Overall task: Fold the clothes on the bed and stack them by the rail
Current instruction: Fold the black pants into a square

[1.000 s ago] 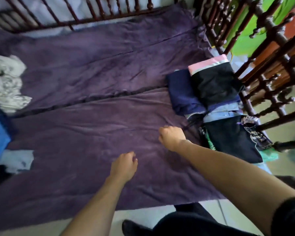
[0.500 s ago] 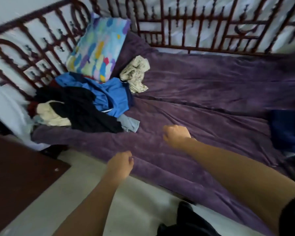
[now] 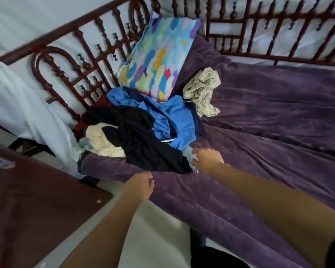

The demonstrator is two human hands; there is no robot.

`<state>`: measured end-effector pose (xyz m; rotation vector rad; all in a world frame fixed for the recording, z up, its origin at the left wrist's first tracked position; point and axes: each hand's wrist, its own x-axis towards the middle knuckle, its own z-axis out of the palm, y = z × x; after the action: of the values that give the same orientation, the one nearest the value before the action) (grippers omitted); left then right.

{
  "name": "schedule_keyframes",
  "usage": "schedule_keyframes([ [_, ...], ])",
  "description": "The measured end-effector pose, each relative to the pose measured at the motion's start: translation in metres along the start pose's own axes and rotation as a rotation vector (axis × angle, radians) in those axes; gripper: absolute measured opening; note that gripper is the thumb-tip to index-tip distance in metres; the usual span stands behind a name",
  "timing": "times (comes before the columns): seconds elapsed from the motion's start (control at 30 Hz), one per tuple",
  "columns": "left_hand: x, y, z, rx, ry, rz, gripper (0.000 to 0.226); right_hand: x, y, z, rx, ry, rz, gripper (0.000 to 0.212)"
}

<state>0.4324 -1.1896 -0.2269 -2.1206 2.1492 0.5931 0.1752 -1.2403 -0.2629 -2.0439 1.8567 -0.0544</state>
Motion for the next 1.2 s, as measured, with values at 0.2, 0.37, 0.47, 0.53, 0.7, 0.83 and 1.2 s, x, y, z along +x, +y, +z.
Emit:
schedule_keyframes([
  [0.2, 0.080, -0.069, -0.052, -0.014, -0.024, -0.042, 0.025, 0.080, -0.062, 0.005, 0.011, -0.077, -0.002, 0.033],
  [0.37, 0.154, -0.129, -0.086, 0.047, -0.008, -0.008, 0.023, 0.159, -0.103, 0.000, -0.016, -0.049, -0.017, 0.034],
  [0.47, 0.211, -0.161, -0.095, 0.089, -0.047, 0.046, 0.026, 0.213, -0.134, 0.006, 0.003, -0.046, 0.037, 0.036],
  [0.53, 0.250, -0.182, -0.099, 0.117, -0.067, 0.091, 0.029, 0.249, -0.158, 0.017, 0.034, -0.059, 0.094, 0.038],
  [0.7, 0.352, -0.225, -0.110, 0.201, -0.036, 0.299, 0.036, 0.326, -0.211, 0.068, 0.062, -0.205, 0.174, 0.061],
  [0.83, 0.408, -0.241, -0.107, 0.345, -0.055, 0.441, 0.062, 0.343, -0.225, 0.099, 0.044, -0.247, 0.280, 0.034],
  [1.2, 0.437, -0.158, -0.074, 0.254, -0.153, 0.791, 0.026, 0.250, -0.132, 0.044, 0.232, 0.272, 0.747, 0.022],
])
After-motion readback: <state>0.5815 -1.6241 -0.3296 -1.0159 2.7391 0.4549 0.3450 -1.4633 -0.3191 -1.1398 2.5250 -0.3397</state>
